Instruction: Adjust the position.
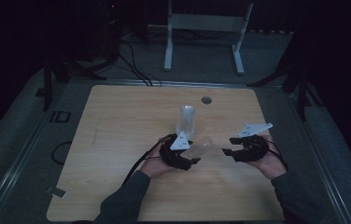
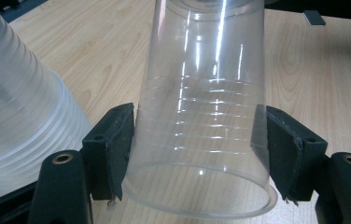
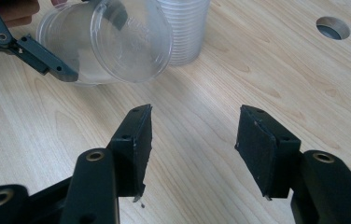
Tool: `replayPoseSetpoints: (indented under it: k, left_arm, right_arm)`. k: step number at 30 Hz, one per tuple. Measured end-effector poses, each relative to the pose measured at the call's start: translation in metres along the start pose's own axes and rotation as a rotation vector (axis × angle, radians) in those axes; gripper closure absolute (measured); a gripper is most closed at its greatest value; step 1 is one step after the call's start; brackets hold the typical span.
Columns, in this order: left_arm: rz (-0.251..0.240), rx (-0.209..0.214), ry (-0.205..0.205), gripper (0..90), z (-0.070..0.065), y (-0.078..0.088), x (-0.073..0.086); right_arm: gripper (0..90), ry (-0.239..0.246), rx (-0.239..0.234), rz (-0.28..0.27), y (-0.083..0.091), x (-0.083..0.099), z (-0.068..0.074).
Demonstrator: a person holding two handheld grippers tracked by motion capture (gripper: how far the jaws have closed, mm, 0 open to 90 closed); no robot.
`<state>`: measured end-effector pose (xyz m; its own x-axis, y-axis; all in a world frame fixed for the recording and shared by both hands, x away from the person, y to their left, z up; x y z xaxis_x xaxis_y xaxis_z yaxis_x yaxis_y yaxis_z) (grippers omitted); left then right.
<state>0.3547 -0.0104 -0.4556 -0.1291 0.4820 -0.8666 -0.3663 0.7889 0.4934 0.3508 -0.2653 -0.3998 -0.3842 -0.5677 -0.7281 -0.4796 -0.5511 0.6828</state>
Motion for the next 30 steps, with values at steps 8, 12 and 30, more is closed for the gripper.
replayPoseSetpoints:
  k: [8, 12, 30]
  left_arm:
    - [0.010, 0.007, -0.010, 31.1, 0.000, 0.000, -0.001]
    - [0.017, 0.011, -0.014, 31.1, 0.000, 0.001, -0.002]
    - [0.062, 0.031, -0.040, 31.1, 0.002, 0.001, 0.000]
  right_arm:
    - [42.8, 0.042, -0.020, 0.033, 0.000, -0.004, 0.000]
    - [41.7, 0.057, -0.025, 0.051, 0.000, -0.005, 0.001]
    - [40.3, 0.129, -0.066, 0.121, -0.001, -0.011, 0.007]
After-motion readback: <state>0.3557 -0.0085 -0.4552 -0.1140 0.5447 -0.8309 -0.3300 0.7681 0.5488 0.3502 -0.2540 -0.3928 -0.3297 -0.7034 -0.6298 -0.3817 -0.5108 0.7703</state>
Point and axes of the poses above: each handheld gripper's, and its own axes: y roughly backward along the jaws, x roughly out of its underside, z roughly to its left, the point moved 2 cm from there along -y, roughly forward along the jaws, and after that the axes turned 3 degrees about -z, right-handed, at the moved point
